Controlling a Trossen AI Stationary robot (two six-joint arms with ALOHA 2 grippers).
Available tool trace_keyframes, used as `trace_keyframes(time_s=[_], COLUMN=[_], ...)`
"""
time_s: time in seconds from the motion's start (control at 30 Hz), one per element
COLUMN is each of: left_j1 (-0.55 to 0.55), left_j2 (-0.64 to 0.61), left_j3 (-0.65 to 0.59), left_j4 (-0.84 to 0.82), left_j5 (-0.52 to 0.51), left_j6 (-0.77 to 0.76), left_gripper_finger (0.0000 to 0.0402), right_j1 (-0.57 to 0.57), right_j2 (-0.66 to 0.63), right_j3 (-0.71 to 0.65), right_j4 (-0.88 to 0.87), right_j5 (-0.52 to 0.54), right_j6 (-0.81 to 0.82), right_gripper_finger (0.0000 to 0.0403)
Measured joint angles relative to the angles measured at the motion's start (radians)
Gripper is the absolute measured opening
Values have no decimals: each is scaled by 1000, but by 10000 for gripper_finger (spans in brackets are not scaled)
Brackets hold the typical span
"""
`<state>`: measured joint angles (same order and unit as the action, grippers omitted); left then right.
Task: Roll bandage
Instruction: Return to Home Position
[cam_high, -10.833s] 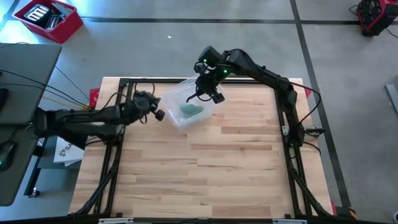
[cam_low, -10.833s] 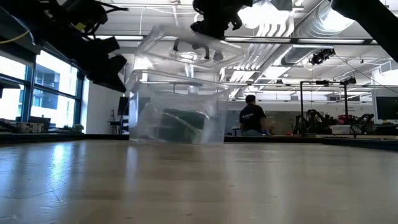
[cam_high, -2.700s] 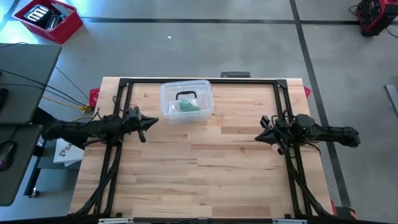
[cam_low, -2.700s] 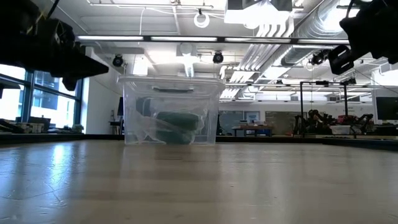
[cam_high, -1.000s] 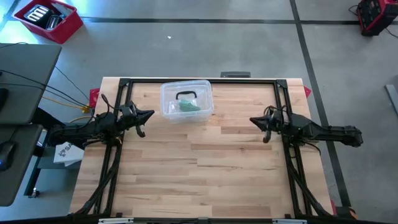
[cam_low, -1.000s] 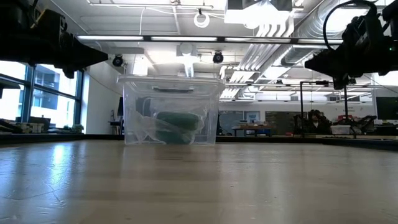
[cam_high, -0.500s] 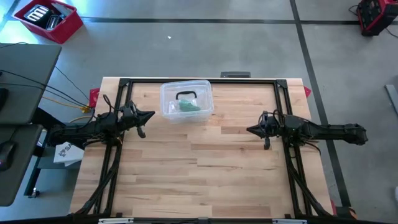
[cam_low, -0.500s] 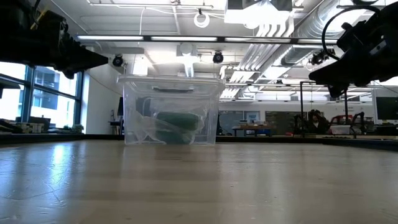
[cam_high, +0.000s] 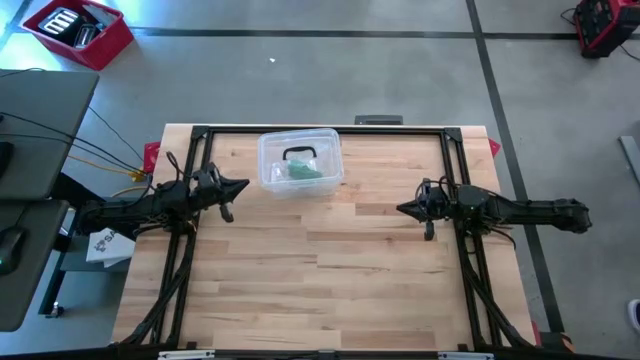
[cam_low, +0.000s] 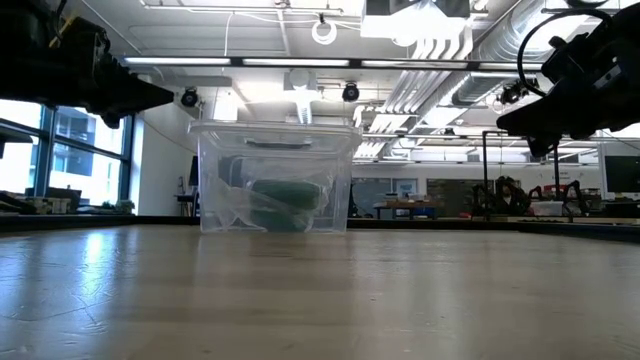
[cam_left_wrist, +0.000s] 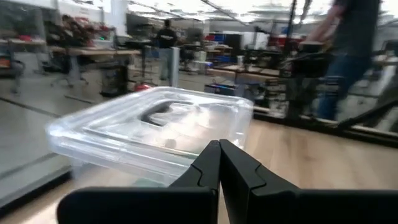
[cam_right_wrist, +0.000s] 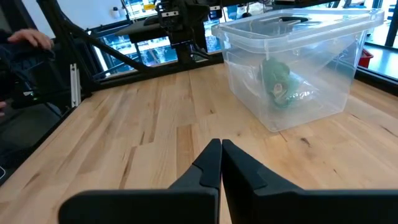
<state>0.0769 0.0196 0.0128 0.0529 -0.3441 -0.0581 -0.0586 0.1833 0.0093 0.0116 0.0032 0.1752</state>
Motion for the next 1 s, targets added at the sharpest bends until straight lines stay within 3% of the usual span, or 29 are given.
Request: trace_keyframes(time_s=[0.27, 0.53, 0.77, 1.0], left_j1=[-47, -132, -138, -138], left_j2=[-16, -16, -6, -7], left_j3=[1, 1, 0, 0], left_j4=[-51, -50, -49, -49], left_j5=[345, 355, 355, 355], left_j6=[83, 129, 35, 35], left_gripper_finger=[1, 1, 1, 1], right_j1=[0, 0, 0, 0], right_j2=[0, 0, 0, 0], right_j3=[0, 0, 0, 0], right_j4=[0, -1, -1, -1], right_j5=[0, 0, 0, 0], right_j6=[0, 0, 0, 0], right_gripper_finger=[0, 0, 0, 0])
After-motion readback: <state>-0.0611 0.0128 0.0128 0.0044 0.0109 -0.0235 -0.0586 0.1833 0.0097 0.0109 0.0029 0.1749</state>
